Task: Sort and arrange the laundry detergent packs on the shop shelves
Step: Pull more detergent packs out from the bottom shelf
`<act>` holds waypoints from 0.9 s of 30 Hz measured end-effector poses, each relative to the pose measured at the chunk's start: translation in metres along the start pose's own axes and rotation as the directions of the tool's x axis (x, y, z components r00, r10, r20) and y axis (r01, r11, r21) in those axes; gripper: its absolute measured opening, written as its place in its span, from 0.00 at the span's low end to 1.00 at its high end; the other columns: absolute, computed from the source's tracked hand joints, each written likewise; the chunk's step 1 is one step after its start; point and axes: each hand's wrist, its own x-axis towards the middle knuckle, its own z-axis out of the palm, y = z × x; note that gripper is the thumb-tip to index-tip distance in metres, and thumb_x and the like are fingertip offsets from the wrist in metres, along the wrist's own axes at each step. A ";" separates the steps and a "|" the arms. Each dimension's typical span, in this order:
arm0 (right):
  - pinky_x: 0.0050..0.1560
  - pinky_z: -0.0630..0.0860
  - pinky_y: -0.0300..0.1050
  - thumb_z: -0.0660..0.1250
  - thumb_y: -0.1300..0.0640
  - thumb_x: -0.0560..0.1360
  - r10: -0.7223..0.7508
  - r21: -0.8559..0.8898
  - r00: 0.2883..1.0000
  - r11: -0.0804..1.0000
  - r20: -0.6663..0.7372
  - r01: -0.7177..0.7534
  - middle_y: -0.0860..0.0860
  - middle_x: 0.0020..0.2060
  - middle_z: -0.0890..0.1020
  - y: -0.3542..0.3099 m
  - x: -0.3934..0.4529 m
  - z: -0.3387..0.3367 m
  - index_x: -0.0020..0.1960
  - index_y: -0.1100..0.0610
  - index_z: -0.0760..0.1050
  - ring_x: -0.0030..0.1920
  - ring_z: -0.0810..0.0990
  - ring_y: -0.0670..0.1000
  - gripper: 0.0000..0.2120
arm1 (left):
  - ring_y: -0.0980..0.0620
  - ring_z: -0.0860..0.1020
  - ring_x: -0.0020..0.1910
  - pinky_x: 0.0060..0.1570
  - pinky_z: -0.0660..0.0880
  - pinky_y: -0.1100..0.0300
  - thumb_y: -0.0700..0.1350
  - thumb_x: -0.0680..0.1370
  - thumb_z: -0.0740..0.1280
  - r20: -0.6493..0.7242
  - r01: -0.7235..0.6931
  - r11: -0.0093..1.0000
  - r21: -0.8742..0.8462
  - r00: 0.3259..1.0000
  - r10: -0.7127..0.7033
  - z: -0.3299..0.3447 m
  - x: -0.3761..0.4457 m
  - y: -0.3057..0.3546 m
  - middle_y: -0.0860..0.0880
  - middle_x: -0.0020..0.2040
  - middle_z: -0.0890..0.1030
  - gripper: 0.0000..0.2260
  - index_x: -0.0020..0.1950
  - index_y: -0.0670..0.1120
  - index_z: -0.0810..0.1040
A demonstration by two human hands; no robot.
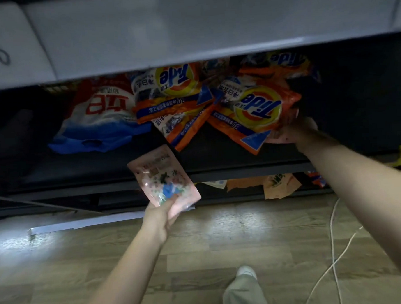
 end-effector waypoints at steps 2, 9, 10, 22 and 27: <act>0.51 0.75 0.46 0.72 0.56 0.72 0.048 0.061 0.997 0.997 -0.064 -0.044 0.57 0.56 0.79 0.011 -0.025 -0.005 0.64 0.59 0.73 0.56 0.78 0.58 0.22 | 0.50 0.80 0.43 0.40 0.80 0.58 0.35 0.74 0.69 0.063 0.020 0.997 0.079 0.998 -0.025 0.004 -0.019 -0.016 0.46 0.49 0.82 0.11 0.54 0.45 0.75; 0.59 0.76 0.54 0.64 0.73 0.74 0.033 0.543 0.998 0.838 0.051 -0.056 0.56 0.57 0.79 0.066 -0.140 -0.037 0.67 0.57 0.68 0.55 0.79 0.55 0.24 | 0.43 0.81 0.52 0.49 0.79 0.53 0.31 0.72 0.70 0.225 -0.028 0.962 0.272 0.974 -0.035 0.007 -0.083 -0.042 0.42 0.53 0.83 0.17 0.59 0.40 0.76; 0.58 0.76 0.54 0.62 0.74 0.74 0.026 0.560 0.998 0.827 0.055 -0.052 0.56 0.56 0.79 0.072 -0.159 -0.043 0.66 0.58 0.68 0.55 0.80 0.55 0.23 | 0.44 0.81 0.52 0.49 0.79 0.53 0.31 0.72 0.70 0.253 -0.034 0.959 0.280 0.967 -0.040 0.006 -0.094 -0.043 0.43 0.53 0.83 0.17 0.59 0.41 0.76; 0.52 0.79 0.52 0.76 0.59 0.66 -0.072 0.725 0.997 0.687 -0.008 0.056 0.55 0.53 0.83 0.100 -0.407 -0.107 0.56 0.55 0.76 0.52 0.83 0.55 0.20 | 0.50 0.83 0.50 0.50 0.78 0.58 0.37 0.74 0.70 0.608 -0.308 0.838 0.450 0.793 -0.036 -0.035 -0.244 0.013 0.49 0.50 0.85 0.12 0.57 0.45 0.78; 0.42 0.81 0.43 0.82 0.39 0.44 -0.203 0.728 0.961 0.629 -0.186 0.273 0.53 0.49 0.85 0.064 -0.483 -0.142 0.54 0.55 0.77 0.48 0.84 0.52 0.42 | 0.56 0.84 0.45 0.40 0.78 0.66 0.40 0.74 0.70 0.734 -0.481 0.799 0.361 0.675 0.074 -0.030 -0.319 0.058 0.50 0.48 0.85 0.10 0.55 0.45 0.79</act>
